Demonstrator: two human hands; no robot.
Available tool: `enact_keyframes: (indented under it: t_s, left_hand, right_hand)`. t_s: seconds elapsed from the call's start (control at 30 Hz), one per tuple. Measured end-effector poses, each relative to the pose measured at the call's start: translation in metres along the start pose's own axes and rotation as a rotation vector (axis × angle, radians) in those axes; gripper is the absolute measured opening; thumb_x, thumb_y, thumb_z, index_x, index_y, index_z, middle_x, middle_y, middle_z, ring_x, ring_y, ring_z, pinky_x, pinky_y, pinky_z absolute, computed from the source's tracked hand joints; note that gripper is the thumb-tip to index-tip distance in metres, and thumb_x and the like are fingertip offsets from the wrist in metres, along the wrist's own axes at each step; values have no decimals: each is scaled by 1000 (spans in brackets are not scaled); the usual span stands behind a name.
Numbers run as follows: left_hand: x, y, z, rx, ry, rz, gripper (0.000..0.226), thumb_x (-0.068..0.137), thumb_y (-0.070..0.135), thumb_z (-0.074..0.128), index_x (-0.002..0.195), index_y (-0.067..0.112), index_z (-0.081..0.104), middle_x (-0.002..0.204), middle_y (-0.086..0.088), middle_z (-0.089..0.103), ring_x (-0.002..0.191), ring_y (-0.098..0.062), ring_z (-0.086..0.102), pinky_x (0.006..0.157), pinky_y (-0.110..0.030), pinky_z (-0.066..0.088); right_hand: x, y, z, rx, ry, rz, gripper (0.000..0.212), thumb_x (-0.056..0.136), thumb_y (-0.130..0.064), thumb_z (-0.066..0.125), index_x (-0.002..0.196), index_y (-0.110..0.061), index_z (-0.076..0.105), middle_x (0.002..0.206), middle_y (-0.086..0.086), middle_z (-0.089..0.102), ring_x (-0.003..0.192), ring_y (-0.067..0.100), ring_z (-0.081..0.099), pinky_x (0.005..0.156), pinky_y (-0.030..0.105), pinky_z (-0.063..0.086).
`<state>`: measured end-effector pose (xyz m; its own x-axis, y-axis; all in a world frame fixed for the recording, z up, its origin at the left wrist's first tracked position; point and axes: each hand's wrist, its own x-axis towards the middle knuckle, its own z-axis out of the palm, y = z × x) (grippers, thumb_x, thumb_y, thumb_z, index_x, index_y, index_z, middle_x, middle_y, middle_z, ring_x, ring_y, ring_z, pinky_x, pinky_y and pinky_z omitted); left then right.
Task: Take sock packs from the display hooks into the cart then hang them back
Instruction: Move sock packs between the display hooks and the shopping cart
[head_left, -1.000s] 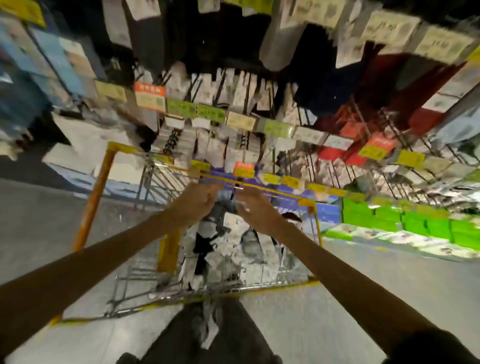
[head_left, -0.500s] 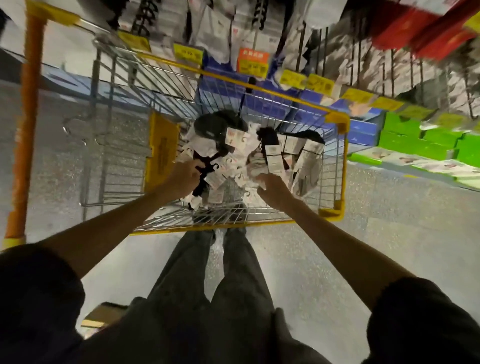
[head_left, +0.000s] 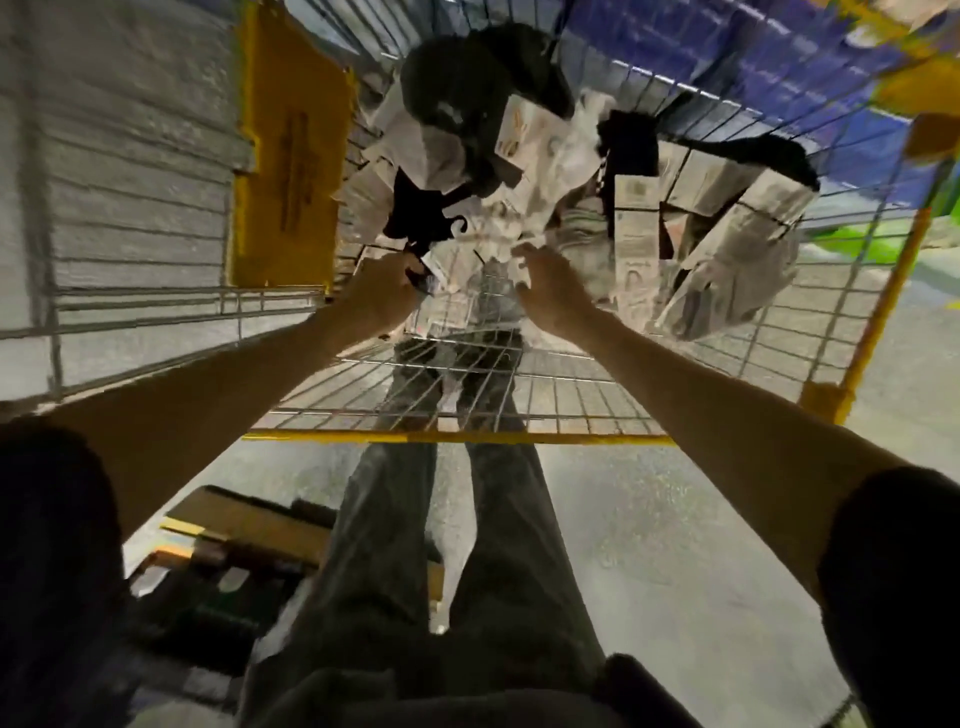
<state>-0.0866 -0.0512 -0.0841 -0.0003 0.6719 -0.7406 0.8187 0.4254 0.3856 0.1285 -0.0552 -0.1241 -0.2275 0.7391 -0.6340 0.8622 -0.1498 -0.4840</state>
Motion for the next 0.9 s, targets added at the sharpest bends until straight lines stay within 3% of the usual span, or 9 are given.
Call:
enact_keyframes:
  t_s: [0.13, 0.27, 0.37, 0.57, 0.67, 0.8, 0.9]
  left_hand:
    - [38, -9, 15, -54, 30, 7, 42, 89, 3, 48, 130, 10, 58, 118, -19, 65, 91, -29, 63, 68, -33, 49]
    - [62, -11, 25, -81, 75, 73, 48, 91, -3, 44, 138, 8, 51, 128, -17, 60, 101, -33, 63, 74, -39, 53]
    - [73, -14, 32, -74, 82, 67, 50, 90, 0, 48, 139, 11, 49, 130, -17, 58, 109, -30, 60, 86, -36, 52]
    - [73, -21, 37, -81, 35, 41, 55, 88, 2, 53, 142, 11, 46, 132, -18, 57, 111, -31, 57, 89, -38, 48]
    - [76, -26, 40, -95, 6, 32, 53, 90, 0, 52, 142, 10, 45, 122, -18, 62, 88, -21, 56, 79, -35, 48]
    - [87, -38, 50, -215, -75, -23, 57, 89, -3, 51, 144, 12, 45, 102, -8, 55, 67, -3, 46, 53, -14, 41]
    - [96, -36, 56, -356, -71, -113, 55, 88, -3, 53, 140, 13, 46, 91, -2, 55, 63, -9, 47, 49, -22, 38]
  right_hand:
    - [45, 5, 17, 41, 106, -8, 53, 96, -11, 49, 146, -6, 31, 132, 19, 45, 119, 28, 47, 94, 33, 39]
    - [78, 0, 24, 191, 311, -11, 54, 97, -15, 51, 147, -9, 31, 131, 14, 47, 113, 15, 48, 82, 14, 31]
    - [90, -2, 24, 301, 382, -14, 53, 93, -13, 56, 142, -8, 34, 129, 13, 53, 114, 21, 53, 85, 22, 38]
    - [100, -2, 30, 302, 246, 90, 47, 88, -13, 63, 129, -6, 42, 121, 12, 58, 111, 25, 56, 91, 39, 47]
    - [101, 0, 46, 190, 88, 133, 57, 88, -18, 66, 138, -7, 41, 136, 17, 47, 125, 30, 46, 101, 39, 41]
    - [99, -5, 59, -130, 59, 62, 65, 89, -21, 66, 143, -13, 34, 149, 22, 27, 134, 38, 30, 103, 39, 35]
    - [92, -10, 67, -294, 91, -12, 73, 85, -19, 70, 145, -11, 28, 149, 27, 22, 130, 38, 32, 98, 39, 40]
